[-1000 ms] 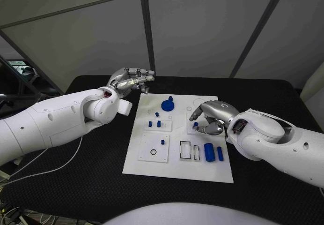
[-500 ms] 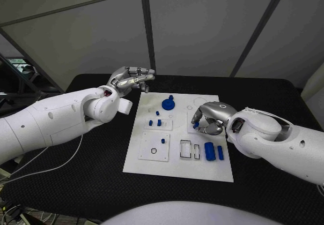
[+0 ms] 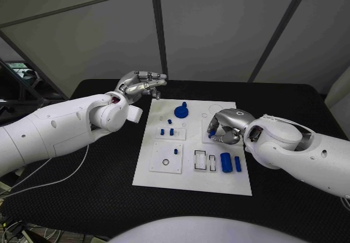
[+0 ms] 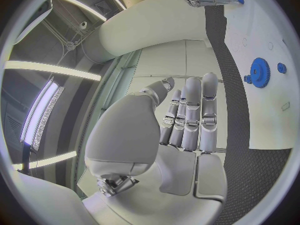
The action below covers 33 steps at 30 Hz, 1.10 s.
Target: Assemble the parts on the task board
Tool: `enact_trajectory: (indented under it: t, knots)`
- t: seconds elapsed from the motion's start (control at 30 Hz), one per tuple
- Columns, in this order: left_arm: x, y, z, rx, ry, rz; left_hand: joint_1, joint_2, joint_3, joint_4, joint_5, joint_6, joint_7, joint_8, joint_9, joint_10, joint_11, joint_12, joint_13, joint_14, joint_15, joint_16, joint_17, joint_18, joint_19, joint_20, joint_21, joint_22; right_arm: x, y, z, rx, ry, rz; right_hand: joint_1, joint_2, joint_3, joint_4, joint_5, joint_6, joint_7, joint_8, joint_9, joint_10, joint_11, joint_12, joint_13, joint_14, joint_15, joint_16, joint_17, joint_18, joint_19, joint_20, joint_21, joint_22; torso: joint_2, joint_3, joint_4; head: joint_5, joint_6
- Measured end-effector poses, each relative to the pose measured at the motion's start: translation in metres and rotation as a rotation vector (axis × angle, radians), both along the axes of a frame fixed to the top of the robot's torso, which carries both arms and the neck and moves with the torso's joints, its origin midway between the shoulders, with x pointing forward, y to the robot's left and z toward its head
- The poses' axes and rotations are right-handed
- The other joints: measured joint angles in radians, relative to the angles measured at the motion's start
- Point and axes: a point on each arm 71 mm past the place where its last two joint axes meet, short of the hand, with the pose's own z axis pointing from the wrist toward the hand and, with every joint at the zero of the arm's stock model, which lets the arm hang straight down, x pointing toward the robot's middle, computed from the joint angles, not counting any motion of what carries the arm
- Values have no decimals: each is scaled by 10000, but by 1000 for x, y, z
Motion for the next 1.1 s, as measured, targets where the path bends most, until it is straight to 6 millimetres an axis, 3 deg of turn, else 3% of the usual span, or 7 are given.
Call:
enact_trajectory:
  t: [0.3,0.63,0.9,1.1]
  knots:
    - [0,0,0,4,11,-2,0,0,0,0,0,0,0,0,-10,0,0,0,0,0,0,2,0,-1,0,0,0,0,-5,-1,6,500,-461,-62,176,66,162,-111,-85,213,-89,120,89,154,16,33,110,0,-71,103,64,0,184,-40,193,255,-10,2,-12,-17,-12]
    - [0,1,0,10,20,5,0,0,-30,-30,0,-92,92,0,-25,0,0,51,0,0,0,3,-43,0,0,0,-40,-20,-26,8,26,1515,-1104,278,218,78,277,-228,-5,223,-99,122,95,153,15,18,104,0,-71,152,79,0,195,-52,234,269,-19,-2,-7,6,-12]
    - [0,-2,0,-2,27,-25,0,0,-29,-29,0,-128,127,0,-24,0,0,51,0,0,0,3,-42,0,0,0,-40,-19,-40,48,34,2419,-942,1140,229,67,317,-269,49,222,-99,120,93,152,15,10,128,0,-70,152,78,0,195,-52,238,268,-18,-12,9,136,-48]
    - [1,-7,-1,-41,30,-111,0,0,-28,-29,0,-127,127,0,-24,0,0,51,0,0,0,3,-50,0,1,0,-40,-19,-50,82,25,2871,-430,1874,228,66,317,-270,49,219,-100,116,86,152,14,-12,135,0,-70,152,66,0,195,-52,238,267,-10,-20,29,285,-103]
